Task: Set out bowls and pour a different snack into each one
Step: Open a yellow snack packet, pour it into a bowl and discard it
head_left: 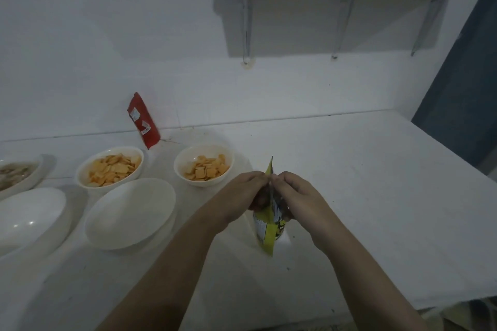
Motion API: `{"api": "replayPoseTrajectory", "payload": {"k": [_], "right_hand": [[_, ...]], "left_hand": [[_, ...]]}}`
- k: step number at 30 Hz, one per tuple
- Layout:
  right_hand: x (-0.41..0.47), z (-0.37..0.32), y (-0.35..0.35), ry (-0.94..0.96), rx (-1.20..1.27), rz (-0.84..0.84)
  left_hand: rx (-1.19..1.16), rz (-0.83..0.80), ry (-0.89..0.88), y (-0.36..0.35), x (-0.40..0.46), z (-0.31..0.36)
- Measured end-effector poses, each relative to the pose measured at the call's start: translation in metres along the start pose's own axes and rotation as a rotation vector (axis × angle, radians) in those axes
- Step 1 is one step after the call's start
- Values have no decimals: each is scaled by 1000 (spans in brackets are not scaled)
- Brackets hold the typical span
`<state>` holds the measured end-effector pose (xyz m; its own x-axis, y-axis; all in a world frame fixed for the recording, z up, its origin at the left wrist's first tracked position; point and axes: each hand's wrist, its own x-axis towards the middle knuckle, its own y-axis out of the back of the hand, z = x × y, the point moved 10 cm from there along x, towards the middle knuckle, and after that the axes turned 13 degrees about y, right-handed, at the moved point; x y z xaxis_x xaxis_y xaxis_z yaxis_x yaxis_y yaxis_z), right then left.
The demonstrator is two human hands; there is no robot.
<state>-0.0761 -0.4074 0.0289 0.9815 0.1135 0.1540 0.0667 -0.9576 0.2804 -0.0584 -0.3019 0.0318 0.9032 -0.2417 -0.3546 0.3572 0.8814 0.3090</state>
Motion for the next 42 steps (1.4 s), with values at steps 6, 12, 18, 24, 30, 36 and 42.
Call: {"api": "replayPoseTrajectory", "payload": {"k": [6,12,18,24,30,36,42], "right_hand": [[3,-3,2,-8,-59,-79],[5,-10,6,54,-79,-55],[4,-16,8,127,-42,-35],[8,-24,13,206,-49,37],[7,-16,9,164,-135,45],[11,-14,12,166,-162,20],[10,-11,8,160,-173,34]], "left_hand": [[123,68,-112,5,-3,12],[389,291,-148,15,-1,23],[296,195,-252,10,-3,32],[151,289,-393,13,-12,42],[25,280,-385,12,-7,18],[49,203,-396,4,-8,21],[-49,224,-350,5,-5,10]]}}
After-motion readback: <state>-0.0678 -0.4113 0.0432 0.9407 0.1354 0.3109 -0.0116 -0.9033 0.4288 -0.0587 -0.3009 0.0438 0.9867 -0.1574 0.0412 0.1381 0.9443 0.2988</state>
